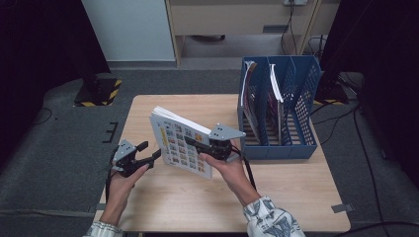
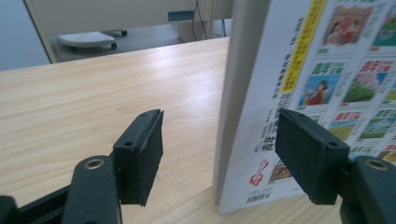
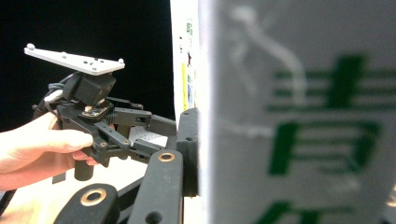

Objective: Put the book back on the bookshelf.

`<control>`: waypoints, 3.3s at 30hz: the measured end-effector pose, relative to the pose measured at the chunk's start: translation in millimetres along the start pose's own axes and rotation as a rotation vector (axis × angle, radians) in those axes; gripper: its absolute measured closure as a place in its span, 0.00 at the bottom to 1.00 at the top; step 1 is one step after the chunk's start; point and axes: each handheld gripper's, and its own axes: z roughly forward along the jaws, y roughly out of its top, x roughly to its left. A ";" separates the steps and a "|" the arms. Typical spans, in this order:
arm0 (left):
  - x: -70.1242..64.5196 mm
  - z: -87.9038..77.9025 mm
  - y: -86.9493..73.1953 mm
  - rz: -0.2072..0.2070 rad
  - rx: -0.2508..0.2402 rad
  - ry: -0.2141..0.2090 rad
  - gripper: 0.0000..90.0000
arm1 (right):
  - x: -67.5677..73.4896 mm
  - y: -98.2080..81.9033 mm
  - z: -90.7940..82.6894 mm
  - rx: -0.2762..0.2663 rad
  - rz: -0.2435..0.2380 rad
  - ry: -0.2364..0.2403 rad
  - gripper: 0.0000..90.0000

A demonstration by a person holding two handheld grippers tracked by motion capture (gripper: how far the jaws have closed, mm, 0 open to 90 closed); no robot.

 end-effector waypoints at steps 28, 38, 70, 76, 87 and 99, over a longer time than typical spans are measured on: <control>9.4 11.5 -11.2 -0.026 0.139 0.104 0.08 | -3.0 16.0 -16.8 -0.028 -0.029 -0.045 0.82; 7.3 19.3 -19.3 -0.010 0.218 0.111 0.05 | -5.9 20.5 -24.7 -0.030 -0.027 -0.073 0.82; 7.8 26.5 -28.8 0.014 0.296 0.158 0.06 | -5.7 30.1 -36.2 -0.019 -0.033 -0.084 0.82; 8.9 26.6 -29.5 0.012 0.303 0.162 0.06 | -5.4 31.8 -42.1 -0.017 -0.038 -0.086 0.82; 8.2 27.6 -30.5 0.009 0.307 0.158 0.06 | -4.9 33.8 -51.8 -0.021 -0.043 -0.099 0.82; 8.6 27.3 -30.6 0.012 0.314 0.160 0.06 | -3.4 32.7 -60.1 -0.017 -0.043 -0.098 0.82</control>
